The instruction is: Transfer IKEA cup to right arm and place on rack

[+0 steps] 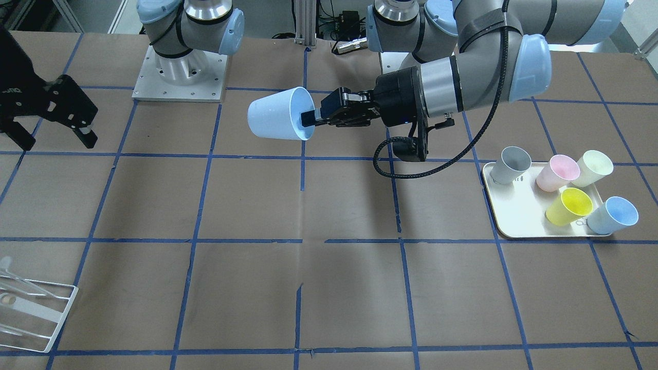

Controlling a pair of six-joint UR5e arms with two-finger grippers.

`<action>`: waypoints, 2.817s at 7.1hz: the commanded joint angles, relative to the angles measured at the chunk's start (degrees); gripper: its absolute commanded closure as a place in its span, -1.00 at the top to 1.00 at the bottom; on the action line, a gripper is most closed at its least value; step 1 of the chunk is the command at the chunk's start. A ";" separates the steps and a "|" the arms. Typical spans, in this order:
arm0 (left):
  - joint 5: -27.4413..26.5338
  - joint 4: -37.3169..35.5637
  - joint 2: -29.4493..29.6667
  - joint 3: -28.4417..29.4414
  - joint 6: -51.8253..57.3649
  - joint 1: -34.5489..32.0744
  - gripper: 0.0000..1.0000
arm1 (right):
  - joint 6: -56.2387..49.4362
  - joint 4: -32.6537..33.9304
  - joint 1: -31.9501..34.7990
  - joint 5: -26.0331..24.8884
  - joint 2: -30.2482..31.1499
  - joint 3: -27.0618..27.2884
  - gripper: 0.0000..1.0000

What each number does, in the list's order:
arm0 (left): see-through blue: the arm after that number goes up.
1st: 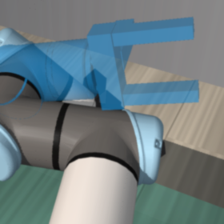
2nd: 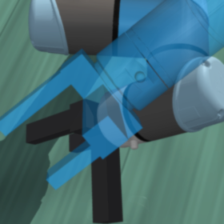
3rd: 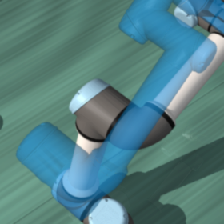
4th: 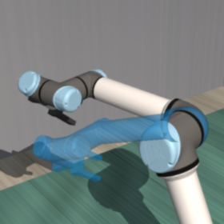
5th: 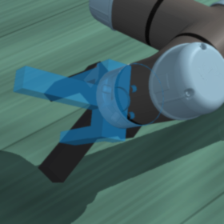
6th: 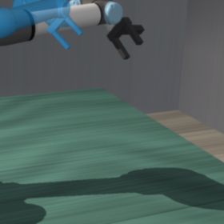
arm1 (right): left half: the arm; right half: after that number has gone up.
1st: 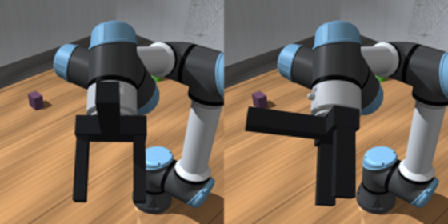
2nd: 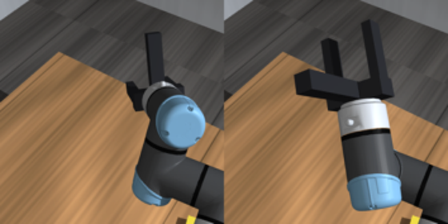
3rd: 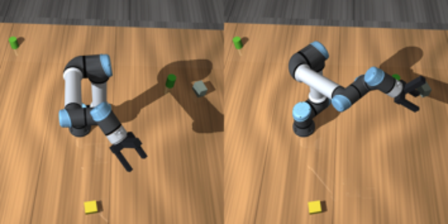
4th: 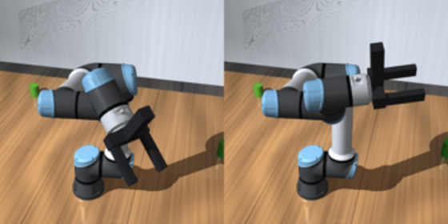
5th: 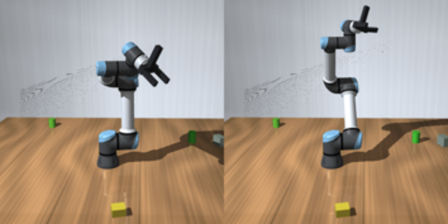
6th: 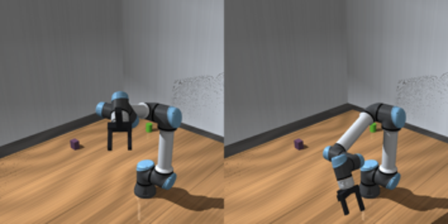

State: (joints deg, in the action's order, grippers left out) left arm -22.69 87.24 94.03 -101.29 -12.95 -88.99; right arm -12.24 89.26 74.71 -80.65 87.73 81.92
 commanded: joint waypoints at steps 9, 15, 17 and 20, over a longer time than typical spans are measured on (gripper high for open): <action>16.45 -14.64 0.62 -10.42 -0.32 -3.21 -1.00 | 3.77 -50.99 -22.07 37.15 0.68 0.17 1.00; 17.42 -14.99 0.89 -10.51 -0.41 -3.21 -1.00 | 13.82 -61.22 -12.24 44.97 0.25 3.42 1.00; 17.60 -14.99 1.07 -10.42 -0.41 -3.21 -1.00 | 16.70 -60.79 -8.80 48.80 0.33 6.14 1.00; 17.60 -14.99 1.51 -10.51 -0.41 -3.21 -1.00 | 17.69 -60.35 -4.84 53.14 0.33 8.08 1.00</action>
State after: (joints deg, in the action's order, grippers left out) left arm -5.10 72.25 95.37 -111.74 -13.36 -92.20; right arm 5.28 28.80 68.71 -28.30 88.12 89.25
